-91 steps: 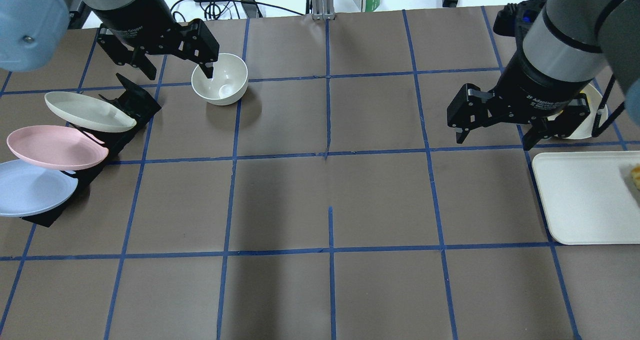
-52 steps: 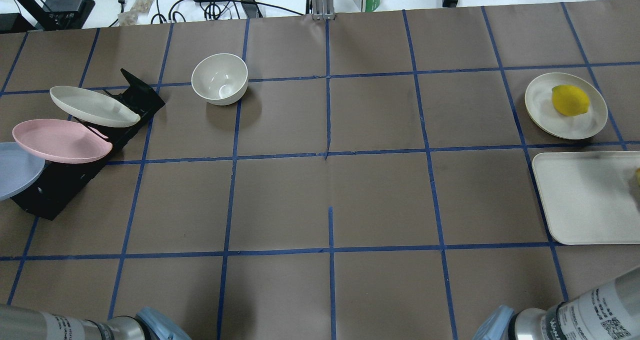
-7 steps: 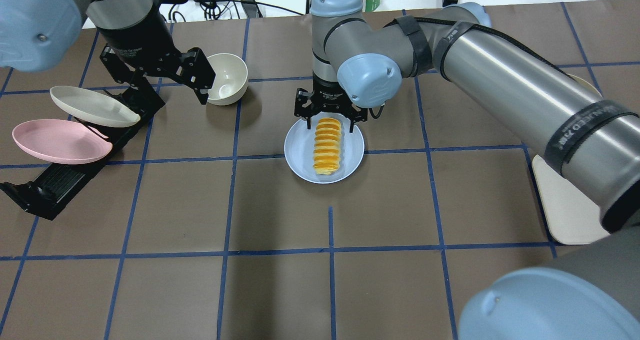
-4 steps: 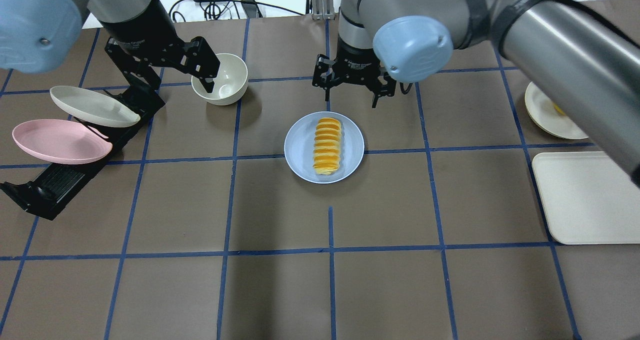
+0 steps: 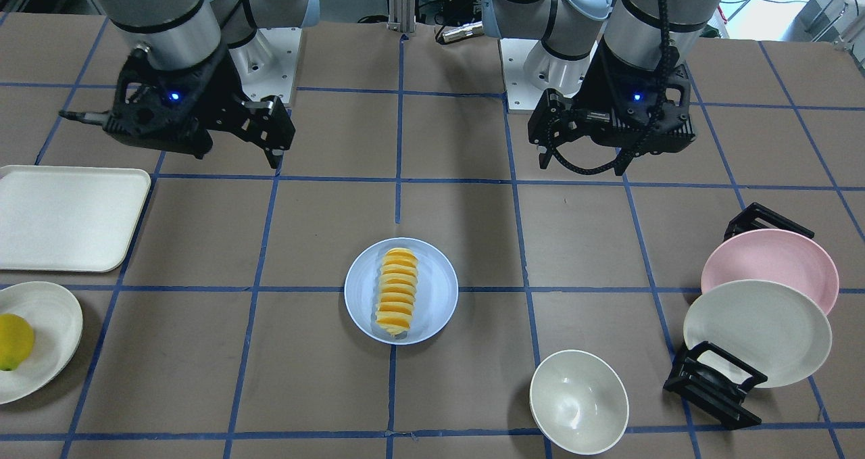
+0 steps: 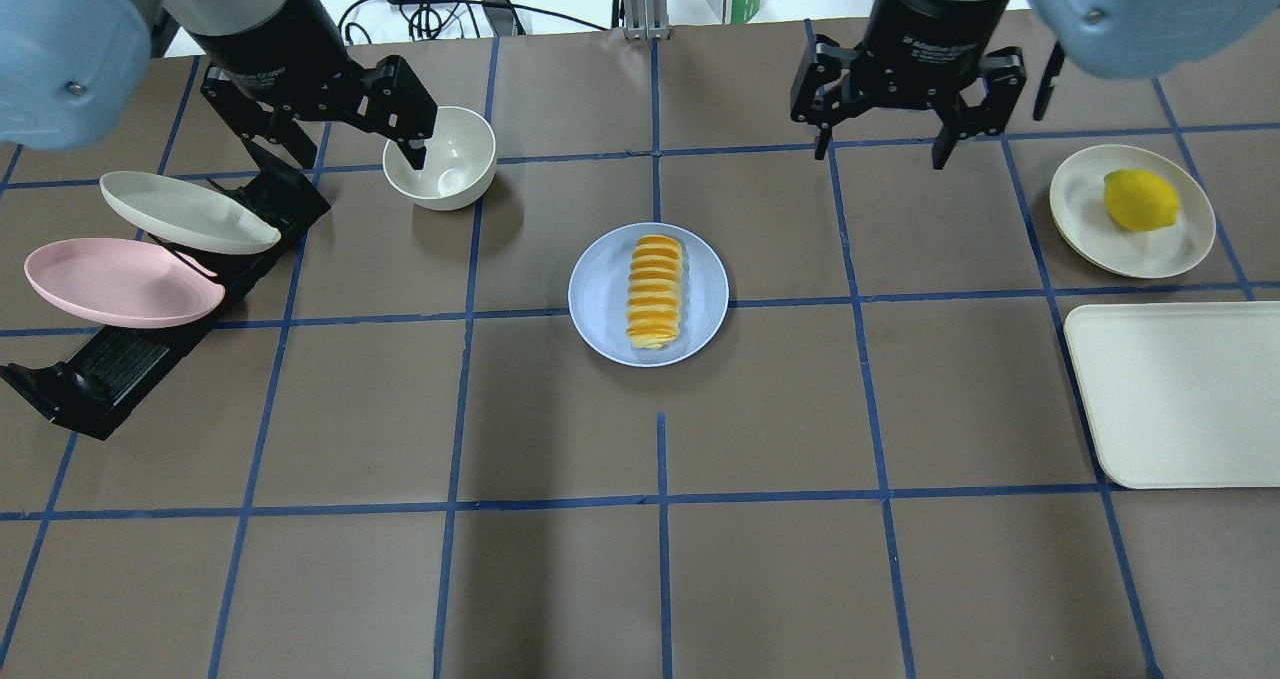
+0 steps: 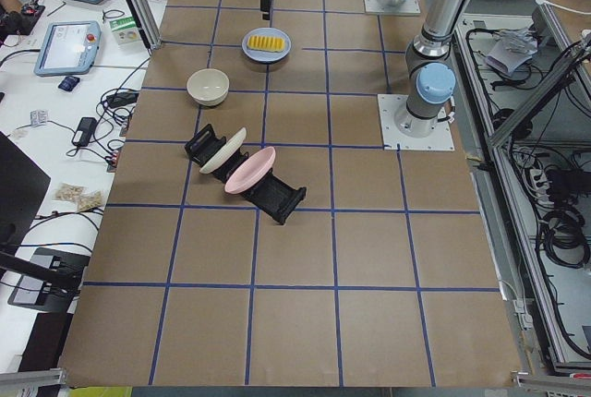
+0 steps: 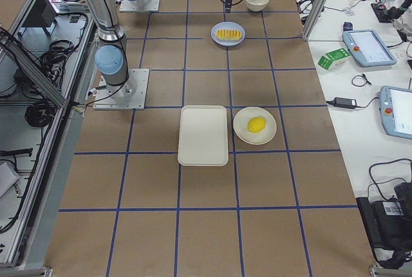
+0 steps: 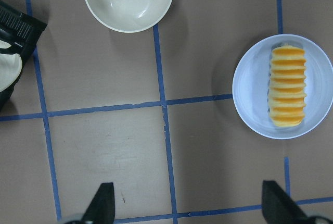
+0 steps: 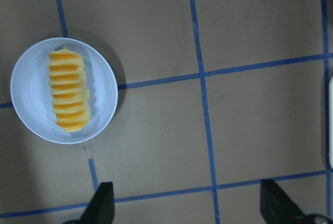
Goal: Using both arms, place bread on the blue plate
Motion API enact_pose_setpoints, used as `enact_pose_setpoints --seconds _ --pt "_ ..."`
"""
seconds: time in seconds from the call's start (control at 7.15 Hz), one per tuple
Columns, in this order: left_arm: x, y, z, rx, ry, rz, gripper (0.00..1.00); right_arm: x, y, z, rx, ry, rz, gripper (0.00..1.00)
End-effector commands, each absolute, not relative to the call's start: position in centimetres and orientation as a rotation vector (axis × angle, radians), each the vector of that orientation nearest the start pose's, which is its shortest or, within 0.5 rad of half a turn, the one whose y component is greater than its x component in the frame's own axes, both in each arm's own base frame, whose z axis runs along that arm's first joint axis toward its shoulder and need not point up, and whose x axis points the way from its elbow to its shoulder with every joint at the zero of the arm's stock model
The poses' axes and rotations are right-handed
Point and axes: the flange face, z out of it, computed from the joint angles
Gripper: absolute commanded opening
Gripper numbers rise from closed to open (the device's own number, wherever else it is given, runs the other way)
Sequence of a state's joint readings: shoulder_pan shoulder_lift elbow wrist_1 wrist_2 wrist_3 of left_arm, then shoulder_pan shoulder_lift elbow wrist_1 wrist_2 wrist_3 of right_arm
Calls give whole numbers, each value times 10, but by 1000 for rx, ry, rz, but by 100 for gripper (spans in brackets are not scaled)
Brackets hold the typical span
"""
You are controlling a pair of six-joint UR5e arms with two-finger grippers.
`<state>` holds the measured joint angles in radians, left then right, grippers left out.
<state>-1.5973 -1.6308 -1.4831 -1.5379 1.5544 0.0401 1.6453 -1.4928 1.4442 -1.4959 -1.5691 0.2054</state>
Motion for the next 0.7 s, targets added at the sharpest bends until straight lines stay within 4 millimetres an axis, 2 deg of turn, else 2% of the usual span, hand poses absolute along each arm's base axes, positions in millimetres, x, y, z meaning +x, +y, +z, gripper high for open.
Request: enact_pose_setpoints --seconds 0.0,0.28,0.42,0.56 --pt "-149 -520 504 59 3156 -94 100 153 -492 492 176 3157 99 100" --pt "-149 -520 504 59 3155 -97 100 152 -477 494 162 3157 104 100" --pt "-148 -520 504 56 3155 -97 100 144 -479 495 92 3154 103 100" --pt "-148 -520 505 56 3155 -99 100 129 -482 496 125 3143 106 100"
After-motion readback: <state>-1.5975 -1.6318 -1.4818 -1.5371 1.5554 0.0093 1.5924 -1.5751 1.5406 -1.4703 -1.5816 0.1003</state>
